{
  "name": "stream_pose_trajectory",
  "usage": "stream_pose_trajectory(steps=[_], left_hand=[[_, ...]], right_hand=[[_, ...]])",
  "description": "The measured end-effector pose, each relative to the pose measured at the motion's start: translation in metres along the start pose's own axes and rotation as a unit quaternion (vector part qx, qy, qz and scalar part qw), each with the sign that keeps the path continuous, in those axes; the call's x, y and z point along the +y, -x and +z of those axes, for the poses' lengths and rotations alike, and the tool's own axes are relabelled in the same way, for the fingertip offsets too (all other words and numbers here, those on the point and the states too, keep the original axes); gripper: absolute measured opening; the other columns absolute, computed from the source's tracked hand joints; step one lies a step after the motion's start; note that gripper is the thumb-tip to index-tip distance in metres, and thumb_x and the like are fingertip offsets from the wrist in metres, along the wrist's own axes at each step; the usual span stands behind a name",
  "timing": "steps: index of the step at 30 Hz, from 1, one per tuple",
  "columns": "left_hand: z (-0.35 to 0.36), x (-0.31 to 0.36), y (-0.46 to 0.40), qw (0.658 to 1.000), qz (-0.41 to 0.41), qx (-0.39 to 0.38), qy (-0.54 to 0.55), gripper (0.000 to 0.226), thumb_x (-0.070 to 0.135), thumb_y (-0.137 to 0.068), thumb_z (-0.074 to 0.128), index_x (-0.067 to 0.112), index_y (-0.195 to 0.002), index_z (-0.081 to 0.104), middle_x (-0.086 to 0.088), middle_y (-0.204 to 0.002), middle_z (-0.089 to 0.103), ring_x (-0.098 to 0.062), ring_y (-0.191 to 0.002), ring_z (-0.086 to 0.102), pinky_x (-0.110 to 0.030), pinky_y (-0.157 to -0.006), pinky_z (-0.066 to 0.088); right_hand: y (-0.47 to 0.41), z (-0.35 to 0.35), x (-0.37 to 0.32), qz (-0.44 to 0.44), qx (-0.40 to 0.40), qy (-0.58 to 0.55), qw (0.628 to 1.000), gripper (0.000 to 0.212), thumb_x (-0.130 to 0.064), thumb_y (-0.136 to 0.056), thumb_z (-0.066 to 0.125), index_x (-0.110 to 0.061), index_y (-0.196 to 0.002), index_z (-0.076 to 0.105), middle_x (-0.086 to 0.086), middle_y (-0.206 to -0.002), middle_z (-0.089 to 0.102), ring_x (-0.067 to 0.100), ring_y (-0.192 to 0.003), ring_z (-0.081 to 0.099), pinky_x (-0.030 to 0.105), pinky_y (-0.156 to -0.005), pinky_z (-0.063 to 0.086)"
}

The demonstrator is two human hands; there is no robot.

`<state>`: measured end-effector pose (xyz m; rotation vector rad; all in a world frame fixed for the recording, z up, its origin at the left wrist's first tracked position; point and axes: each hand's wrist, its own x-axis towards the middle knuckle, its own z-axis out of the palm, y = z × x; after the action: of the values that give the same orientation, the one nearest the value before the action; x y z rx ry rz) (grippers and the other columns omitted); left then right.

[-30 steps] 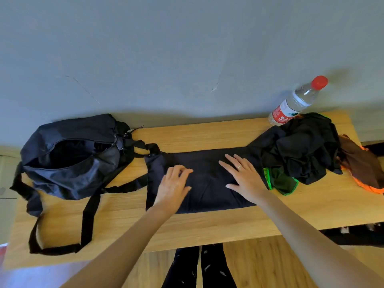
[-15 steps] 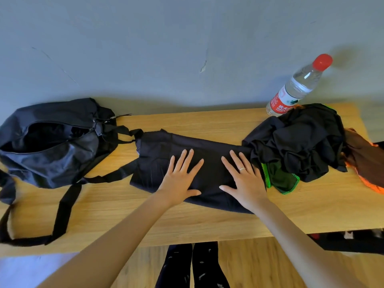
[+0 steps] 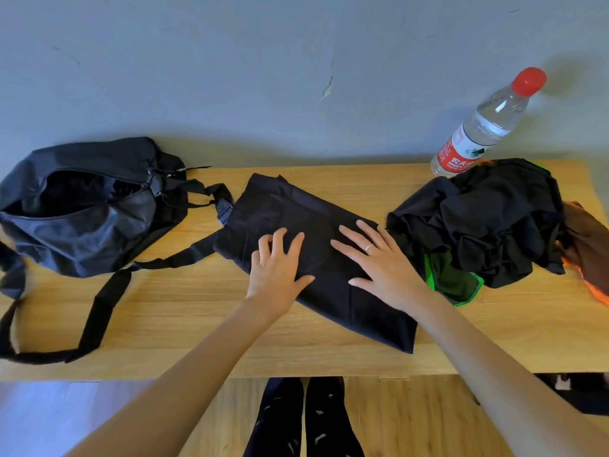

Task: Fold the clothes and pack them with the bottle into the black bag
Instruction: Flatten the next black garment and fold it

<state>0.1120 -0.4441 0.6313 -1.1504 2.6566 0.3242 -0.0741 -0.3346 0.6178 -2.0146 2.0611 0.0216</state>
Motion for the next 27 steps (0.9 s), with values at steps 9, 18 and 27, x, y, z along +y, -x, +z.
stream_pose_trajectory(steps=[9, 18, 27], left_hand=[[0.006, -0.013, -0.011, 0.996, 0.044, -0.066, -0.046, 0.097, 0.059, -0.083, 0.055, 0.019, -0.15, -0.001, -0.012, -0.157, -0.004, -0.035, -0.144, -0.003, -0.049, -0.117, 0.01], [-0.021, -0.048, -0.05, 0.978, 0.181, -0.092, -0.053, 0.101, 0.034, -0.077, 0.073, 0.031, -0.15, 0.003, 0.0, -0.159, -0.009, -0.025, -0.144, -0.016, -0.051, -0.116, -0.002], [0.01, -0.057, 0.005, 0.966, 0.26, -0.003, 0.014, 0.066, 0.032, -0.087, 0.06, 0.032, -0.145, 0.028, 0.003, -0.156, 0.017, -0.017, -0.145, -0.001, -0.041, -0.117, 0.002]], right_hand=[[0.006, -0.005, -0.013, 0.04, -0.06, 0.032, 0.997, 0.077, -0.056, -0.082, 0.06, -0.031, -0.147, 0.027, 0.004, -0.156, 0.022, 0.033, -0.138, 0.028, 0.049, -0.101, 0.035], [0.013, 0.004, -0.028, 0.019, 0.039, 0.026, 0.999, 0.052, -0.043, -0.079, 0.069, -0.017, -0.123, 0.06, 0.009, -0.11, 0.059, 0.027, -0.088, 0.059, 0.033, -0.059, 0.049], [0.001, 0.003, -0.019, -0.052, 0.014, -0.021, 0.998, 0.069, -0.035, -0.087, 0.062, -0.021, -0.147, 0.032, 0.003, -0.152, 0.032, 0.024, -0.139, 0.03, 0.038, -0.111, 0.028]])
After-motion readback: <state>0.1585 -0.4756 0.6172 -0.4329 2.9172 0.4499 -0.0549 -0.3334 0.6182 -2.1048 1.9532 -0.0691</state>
